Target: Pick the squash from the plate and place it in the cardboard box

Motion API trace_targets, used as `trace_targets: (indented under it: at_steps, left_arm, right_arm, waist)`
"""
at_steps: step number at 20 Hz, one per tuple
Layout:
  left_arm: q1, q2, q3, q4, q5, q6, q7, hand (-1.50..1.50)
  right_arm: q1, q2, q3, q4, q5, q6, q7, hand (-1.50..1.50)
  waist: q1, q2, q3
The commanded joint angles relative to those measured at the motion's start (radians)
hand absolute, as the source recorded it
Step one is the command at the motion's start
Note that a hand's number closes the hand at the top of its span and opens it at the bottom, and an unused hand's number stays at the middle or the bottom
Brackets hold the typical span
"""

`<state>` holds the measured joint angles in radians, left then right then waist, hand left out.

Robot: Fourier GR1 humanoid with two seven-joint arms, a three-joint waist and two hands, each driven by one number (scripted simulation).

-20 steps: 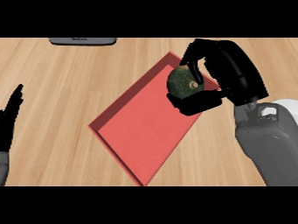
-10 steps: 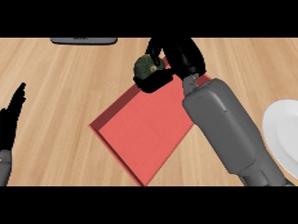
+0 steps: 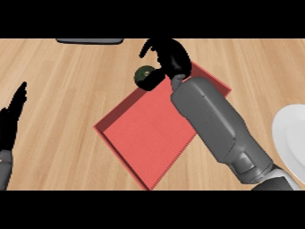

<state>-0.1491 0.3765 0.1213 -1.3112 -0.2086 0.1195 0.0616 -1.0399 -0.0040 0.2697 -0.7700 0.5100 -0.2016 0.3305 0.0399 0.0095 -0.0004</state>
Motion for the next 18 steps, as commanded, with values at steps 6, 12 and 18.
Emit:
trace_targets:
  at_steps: [6,12,18]
  left_arm:
    - [-0.018,0.002,0.008,0.012,-0.009,-0.021,-0.003,0.00]
    - [0.029,-0.015,0.012,0.004,-0.017,0.000,-0.045,0.00]
    - [0.014,-0.016,0.030,0.010,-0.017,0.002,-0.001,0.00]
  right_arm:
    - [-0.066,0.004,0.092,0.169,-0.221,-0.165,-0.170,-1.50]
    - [-0.106,0.004,-0.062,0.175,-0.284,-0.264,-0.329,-1.50]
    - [0.008,-0.038,-0.182,0.064,-0.370,-0.227,-0.441,-1.50]
  waist:
    - [0.005,0.000,0.000]
    - [-0.001,0.002,0.000]
    - [-0.037,-0.008,0.001]
